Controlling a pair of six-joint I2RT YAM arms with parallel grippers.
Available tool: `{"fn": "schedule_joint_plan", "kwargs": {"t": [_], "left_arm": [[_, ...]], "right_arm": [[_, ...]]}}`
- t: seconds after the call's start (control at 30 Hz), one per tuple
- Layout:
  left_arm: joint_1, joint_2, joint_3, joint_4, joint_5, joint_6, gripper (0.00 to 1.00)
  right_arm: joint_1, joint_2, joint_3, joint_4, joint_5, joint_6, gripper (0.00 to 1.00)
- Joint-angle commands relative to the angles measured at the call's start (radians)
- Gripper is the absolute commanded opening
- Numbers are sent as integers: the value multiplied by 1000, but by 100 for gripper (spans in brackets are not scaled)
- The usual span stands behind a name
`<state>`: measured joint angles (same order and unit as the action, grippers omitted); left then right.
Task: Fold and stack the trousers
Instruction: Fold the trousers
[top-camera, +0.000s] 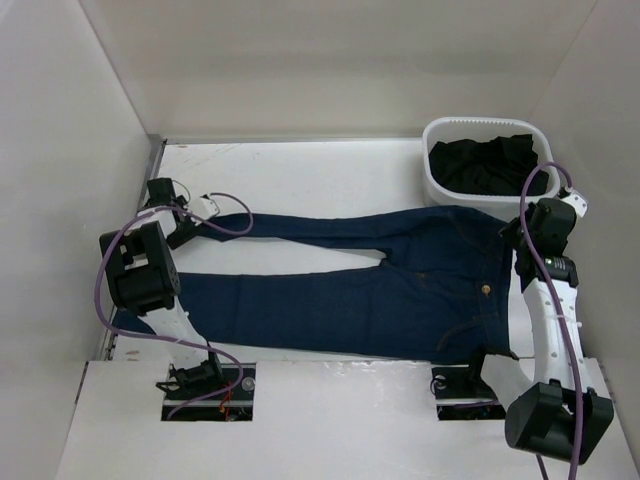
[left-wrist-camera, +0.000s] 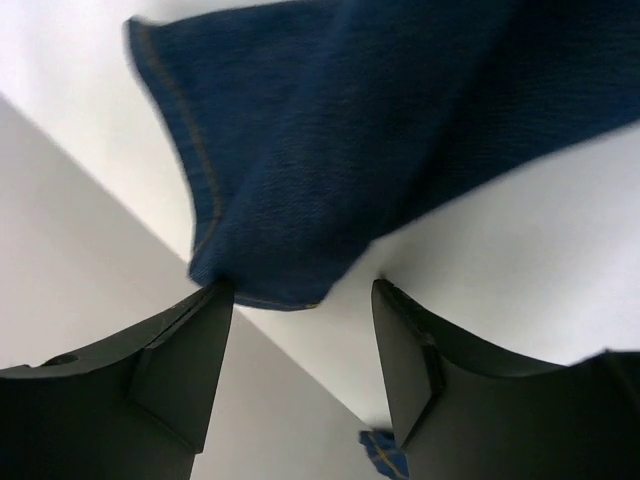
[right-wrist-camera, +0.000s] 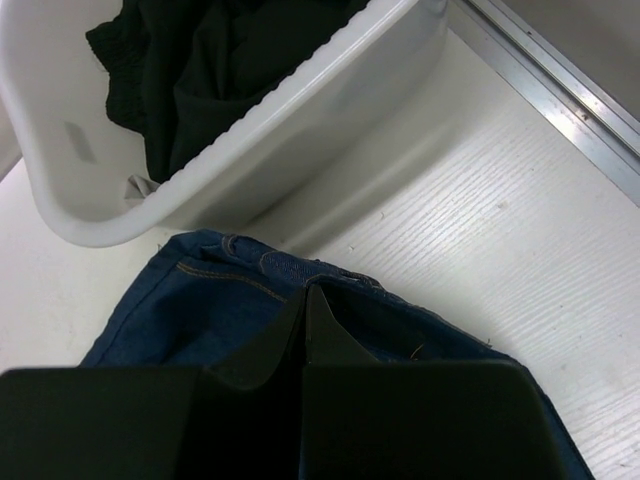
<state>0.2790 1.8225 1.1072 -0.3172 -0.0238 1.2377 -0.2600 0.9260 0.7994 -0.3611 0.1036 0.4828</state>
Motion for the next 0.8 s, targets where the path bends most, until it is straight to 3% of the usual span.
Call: {"fn": "schedule_joint_plan", "kwargs": {"t": [0.0, 0.13, 0.37, 0.57, 0.77], "left_arm": [[9, 43, -4, 127, -31, -15, 57], [13, 54, -9, 171, -45, -27, 52], [18, 6, 0, 164, -2, -26, 7], [39, -63, 75, 126, 1, -4, 2], [114, -94, 284, -18, 5, 6, 0]], "right_arm": [[9, 8, 64, 21, 24, -12, 0], [9, 10, 67, 24, 24, -12, 0], [9, 5, 44, 30, 22, -12, 0], [-5, -13, 52, 30, 11, -15, 0], [-93, -45, 127, 33, -56, -7, 0]]}}
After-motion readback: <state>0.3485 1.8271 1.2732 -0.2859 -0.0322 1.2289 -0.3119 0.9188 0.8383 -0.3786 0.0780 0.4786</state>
